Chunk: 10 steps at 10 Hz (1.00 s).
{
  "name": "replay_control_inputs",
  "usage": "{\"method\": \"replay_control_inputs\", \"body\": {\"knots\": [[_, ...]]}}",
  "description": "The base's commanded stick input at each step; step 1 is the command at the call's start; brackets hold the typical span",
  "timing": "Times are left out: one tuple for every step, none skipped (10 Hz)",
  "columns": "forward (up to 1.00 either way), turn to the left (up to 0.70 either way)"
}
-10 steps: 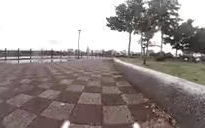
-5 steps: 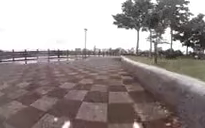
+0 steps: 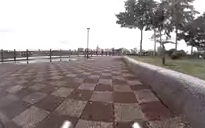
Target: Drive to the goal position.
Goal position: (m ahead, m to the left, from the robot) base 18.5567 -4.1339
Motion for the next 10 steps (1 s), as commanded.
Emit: {"method": "replay_control_inputs", "body": {"knots": [[0.7,0.0],[0.7,0.0],[0.7,0.0],[0.7,0.0],[0.7,0.0],[0.7,0.0],[0.7,0.0],[0.7,0.0],[0.7,0.0],[0.7,0.0]]}}
